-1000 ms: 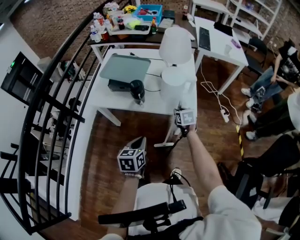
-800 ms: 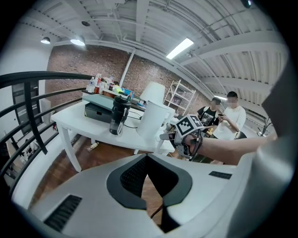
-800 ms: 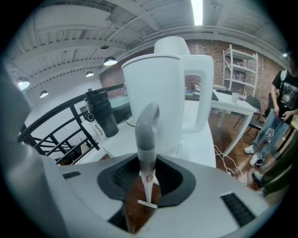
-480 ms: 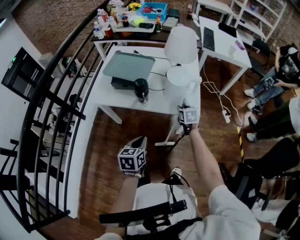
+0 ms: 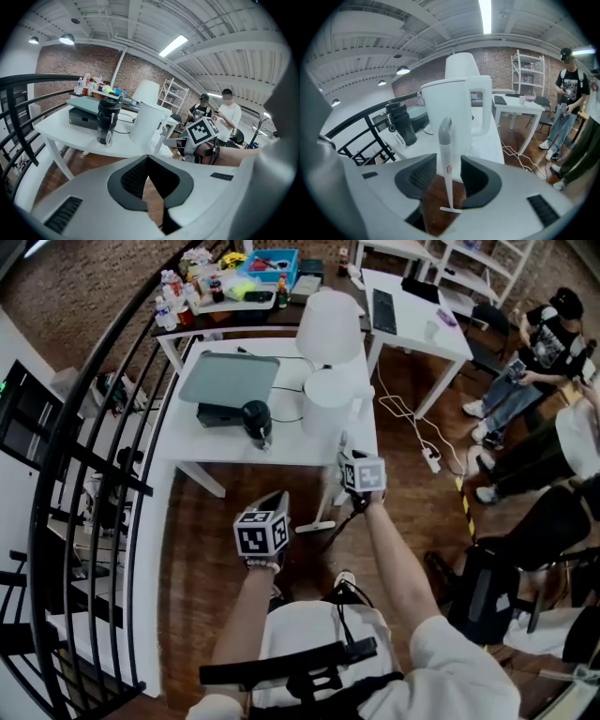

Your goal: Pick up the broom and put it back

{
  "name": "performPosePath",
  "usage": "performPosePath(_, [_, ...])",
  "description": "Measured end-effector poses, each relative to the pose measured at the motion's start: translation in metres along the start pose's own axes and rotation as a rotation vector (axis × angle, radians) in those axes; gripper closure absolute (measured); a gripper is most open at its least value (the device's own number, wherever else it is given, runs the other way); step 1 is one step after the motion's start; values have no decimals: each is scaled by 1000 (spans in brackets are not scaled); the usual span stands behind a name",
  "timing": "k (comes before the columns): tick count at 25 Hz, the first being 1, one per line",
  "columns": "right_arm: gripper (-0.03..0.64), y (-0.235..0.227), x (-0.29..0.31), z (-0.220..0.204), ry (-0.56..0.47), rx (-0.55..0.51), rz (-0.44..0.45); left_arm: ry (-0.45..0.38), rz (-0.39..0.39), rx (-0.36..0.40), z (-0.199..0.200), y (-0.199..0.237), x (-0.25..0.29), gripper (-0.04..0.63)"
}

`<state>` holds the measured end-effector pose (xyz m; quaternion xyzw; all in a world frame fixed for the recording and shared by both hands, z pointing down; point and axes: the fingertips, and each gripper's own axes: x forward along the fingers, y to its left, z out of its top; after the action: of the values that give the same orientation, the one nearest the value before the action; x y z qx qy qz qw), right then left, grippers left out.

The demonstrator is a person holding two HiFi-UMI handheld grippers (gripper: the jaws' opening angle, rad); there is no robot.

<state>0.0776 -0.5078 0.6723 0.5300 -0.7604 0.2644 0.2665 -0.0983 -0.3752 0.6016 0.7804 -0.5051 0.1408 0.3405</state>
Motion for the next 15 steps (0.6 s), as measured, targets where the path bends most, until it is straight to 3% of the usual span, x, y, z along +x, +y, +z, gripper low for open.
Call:
performPosePath(8, [438,11,-63,-18,-41,100,-66,14,-117,57,4,-22,3,601])
performPosePath(10, [494,17,-84,-28,-58,133,-83,25,-150,73,0,-27,-1,601])
performPosePath(11, [562,20,-95,-33,-70,153,-93,33,-164,80,-2,-28,-3,601])
performPosePath(15, [607,37,-136,-58,-85,222,-102,60,-205,85,-18,-34,-13,601])
